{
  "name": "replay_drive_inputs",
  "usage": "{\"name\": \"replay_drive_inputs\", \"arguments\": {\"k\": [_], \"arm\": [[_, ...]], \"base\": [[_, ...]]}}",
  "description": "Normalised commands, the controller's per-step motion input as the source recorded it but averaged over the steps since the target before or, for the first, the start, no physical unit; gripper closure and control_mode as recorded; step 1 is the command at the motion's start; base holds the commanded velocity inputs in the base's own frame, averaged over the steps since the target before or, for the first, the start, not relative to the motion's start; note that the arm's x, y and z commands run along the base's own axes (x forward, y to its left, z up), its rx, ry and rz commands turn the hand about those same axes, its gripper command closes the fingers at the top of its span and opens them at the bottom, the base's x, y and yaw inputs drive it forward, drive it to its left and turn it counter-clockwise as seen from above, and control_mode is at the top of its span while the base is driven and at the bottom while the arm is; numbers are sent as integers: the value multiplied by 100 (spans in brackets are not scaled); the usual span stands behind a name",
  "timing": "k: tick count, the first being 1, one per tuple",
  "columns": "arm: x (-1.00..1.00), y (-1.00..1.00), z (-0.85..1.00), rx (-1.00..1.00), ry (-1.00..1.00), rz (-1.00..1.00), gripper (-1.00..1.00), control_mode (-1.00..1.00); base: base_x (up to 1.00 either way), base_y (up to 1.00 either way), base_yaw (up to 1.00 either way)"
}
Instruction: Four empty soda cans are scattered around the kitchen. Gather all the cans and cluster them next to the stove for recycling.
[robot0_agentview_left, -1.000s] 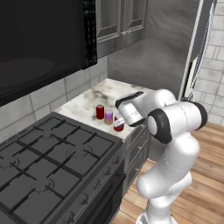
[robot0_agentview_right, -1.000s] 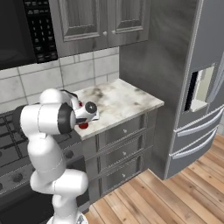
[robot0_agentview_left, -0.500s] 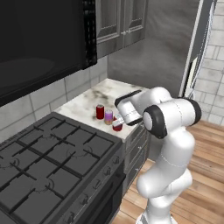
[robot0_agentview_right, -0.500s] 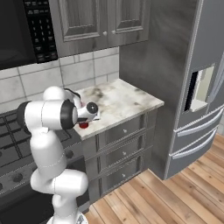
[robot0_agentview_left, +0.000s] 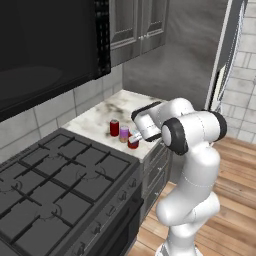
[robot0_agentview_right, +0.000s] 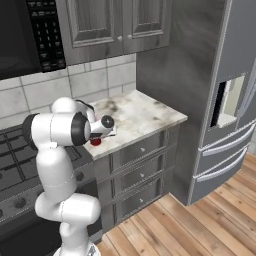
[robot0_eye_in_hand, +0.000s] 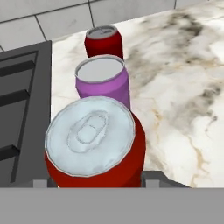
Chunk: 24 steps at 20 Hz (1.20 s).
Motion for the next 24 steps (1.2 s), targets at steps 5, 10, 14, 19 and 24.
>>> {"name": "replay_drive_inputs", "arguments": {"k": [5, 10, 14, 19, 24], "arm": [[0, 4, -17, 0, 0, 0, 100, -100], [0, 5, -17, 0, 0, 0, -100, -100], [0, 0, -4, 0, 0, 0, -100, -100], [0, 0, 7, 0, -2, 0, -100, -100], [-7, 0, 17, 0, -2, 0, -100, -100]], "base": [[0, 0, 0], [0, 0, 0], [0, 0, 0], [0, 0, 0], [0, 0, 0]]}}
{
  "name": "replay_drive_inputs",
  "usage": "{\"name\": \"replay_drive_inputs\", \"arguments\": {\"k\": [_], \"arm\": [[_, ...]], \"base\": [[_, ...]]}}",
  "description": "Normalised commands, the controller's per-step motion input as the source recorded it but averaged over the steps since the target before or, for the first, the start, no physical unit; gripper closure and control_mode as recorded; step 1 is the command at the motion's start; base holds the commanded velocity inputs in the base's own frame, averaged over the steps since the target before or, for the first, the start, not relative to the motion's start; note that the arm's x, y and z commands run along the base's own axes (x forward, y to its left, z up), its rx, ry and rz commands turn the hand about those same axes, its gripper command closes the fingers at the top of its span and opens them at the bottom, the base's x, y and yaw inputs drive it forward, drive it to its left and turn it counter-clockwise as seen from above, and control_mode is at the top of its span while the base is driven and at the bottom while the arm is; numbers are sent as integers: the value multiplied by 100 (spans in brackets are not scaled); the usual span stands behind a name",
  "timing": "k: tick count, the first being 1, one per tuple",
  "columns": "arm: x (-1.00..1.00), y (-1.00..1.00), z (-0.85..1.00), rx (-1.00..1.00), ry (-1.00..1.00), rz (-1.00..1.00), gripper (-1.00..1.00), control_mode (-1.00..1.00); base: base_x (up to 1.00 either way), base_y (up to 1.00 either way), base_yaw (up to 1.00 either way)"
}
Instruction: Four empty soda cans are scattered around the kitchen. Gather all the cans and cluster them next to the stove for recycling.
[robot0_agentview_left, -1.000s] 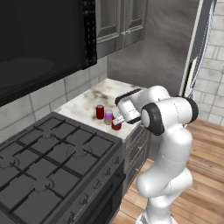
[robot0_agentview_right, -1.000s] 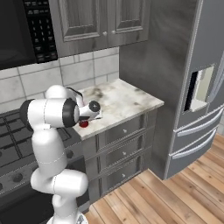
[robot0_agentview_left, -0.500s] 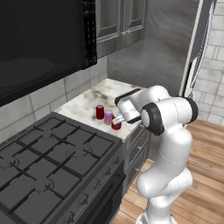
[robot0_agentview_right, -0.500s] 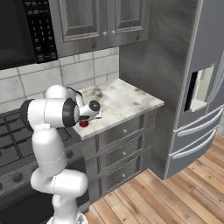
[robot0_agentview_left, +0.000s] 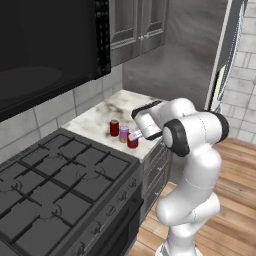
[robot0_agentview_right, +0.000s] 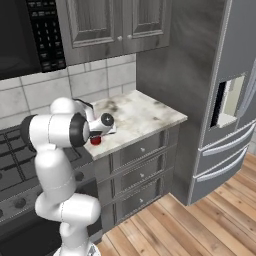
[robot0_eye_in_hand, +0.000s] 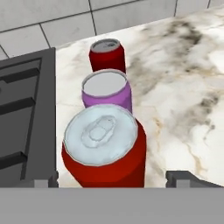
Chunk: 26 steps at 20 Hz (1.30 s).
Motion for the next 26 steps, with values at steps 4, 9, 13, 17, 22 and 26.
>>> {"name": "replay_drive_inputs", "arguments": {"k": [4, 9, 13, 17, 22, 26], "arm": [[-28, 0, 21, 0, 0, 1, -100, -100], [-50, 0, 17, -1, 0, 1, -100, -100], [-52, -1, 29, 0, 1, 0, -100, -100], [-40, -2, 42, 0, 8, 0, -100, -100], [-32, -4, 40, -1, 9, -3, -100, -100], [-33, -8, 43, -2, 5, -6, -100, -100]], "base": [[0, 0, 0], [0, 0, 0], [0, 0, 0], [0, 0, 0], [0, 0, 0], [0, 0, 0]]}}
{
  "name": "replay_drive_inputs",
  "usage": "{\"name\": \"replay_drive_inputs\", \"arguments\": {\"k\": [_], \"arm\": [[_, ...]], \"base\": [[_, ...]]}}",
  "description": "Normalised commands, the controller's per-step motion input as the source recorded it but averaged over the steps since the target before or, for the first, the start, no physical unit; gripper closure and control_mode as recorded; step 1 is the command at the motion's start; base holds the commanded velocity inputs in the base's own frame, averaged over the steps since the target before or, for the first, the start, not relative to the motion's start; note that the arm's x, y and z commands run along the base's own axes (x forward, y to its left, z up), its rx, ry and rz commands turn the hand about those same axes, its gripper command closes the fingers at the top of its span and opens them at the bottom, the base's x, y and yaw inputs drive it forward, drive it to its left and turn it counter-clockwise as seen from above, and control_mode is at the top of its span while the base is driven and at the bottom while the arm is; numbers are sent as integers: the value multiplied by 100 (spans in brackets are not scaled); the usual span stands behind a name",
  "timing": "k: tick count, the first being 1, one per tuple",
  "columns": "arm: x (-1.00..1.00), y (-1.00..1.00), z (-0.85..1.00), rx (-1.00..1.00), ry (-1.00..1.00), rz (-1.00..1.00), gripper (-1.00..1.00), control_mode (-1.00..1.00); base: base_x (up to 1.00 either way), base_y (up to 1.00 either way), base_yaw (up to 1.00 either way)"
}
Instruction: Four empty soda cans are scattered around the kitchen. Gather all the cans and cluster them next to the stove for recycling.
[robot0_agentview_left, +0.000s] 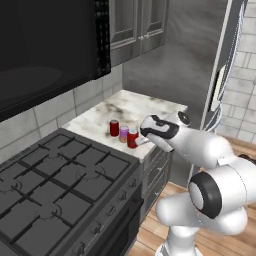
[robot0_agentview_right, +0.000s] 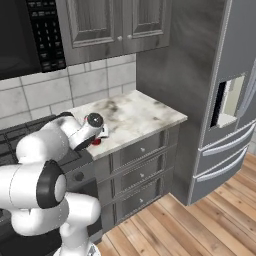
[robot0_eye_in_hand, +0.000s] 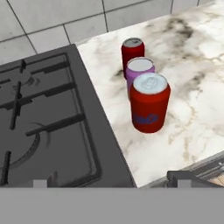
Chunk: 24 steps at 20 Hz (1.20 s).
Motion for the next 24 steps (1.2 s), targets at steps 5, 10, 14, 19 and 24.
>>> {"name": "replay_drive_inputs", "arguments": {"k": [5, 10, 14, 19, 24], "arm": [[-42, -10, 34, -3, 4, -10, -100, -100], [-43, -13, 32, -2, 9, -12, -100, -100], [-42, -14, 25, -3, 12, -13, -100, -100], [-39, -13, 21, -4, 11, -13, -100, -100], [-28, -13, 17, -3, 5, -10, -100, -100]], "base": [[0, 0, 0], [0, 0, 0], [0, 0, 0], [0, 0, 0], [0, 0, 0]]}}
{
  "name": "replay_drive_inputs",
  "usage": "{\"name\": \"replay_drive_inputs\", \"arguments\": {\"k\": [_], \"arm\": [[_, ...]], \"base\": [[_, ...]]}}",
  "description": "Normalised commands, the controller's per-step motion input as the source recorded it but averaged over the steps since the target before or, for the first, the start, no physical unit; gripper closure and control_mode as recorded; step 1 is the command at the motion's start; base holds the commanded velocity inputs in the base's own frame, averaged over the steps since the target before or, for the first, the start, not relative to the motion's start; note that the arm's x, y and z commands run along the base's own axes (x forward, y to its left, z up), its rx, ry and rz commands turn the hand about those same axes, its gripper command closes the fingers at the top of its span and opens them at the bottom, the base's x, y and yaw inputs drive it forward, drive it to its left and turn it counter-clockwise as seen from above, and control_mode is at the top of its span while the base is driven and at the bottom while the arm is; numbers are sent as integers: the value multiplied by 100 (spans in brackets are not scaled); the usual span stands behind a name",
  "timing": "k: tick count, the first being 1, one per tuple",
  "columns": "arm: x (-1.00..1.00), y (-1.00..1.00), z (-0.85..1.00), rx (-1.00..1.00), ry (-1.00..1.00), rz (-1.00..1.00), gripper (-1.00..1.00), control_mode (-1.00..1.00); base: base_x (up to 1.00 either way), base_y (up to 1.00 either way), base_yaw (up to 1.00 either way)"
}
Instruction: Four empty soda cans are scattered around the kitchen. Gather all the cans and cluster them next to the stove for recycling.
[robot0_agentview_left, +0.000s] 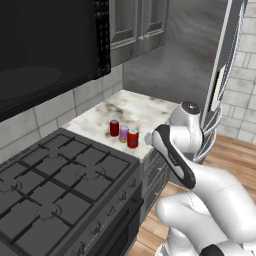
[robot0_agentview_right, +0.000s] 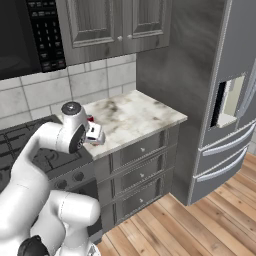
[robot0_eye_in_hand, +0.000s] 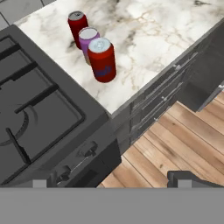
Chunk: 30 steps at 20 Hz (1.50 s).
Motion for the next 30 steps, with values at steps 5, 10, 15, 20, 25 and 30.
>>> {"name": "replay_drive_inputs", "arguments": {"k": [5, 10, 15, 20, 25, 30], "arm": [[-25, -11, 18, -3, 2, -6, -100, -100], [-30, -5, 13, -5, -1, -2, -100, -100], [-34, 0, 17, -5, -4, 0, -100, -100], [-32, 0, 23, -3, -7, 0, -100, -100], [-30, -1, 23, -2, -6, 0, -100, -100], [-31, 0, 17, 0, -4, 0, -100, -100]], "base": [[0, 0, 0], [0, 0, 0], [0, 0, 0], [0, 0, 0], [0, 0, 0], [0, 0, 0]]}}
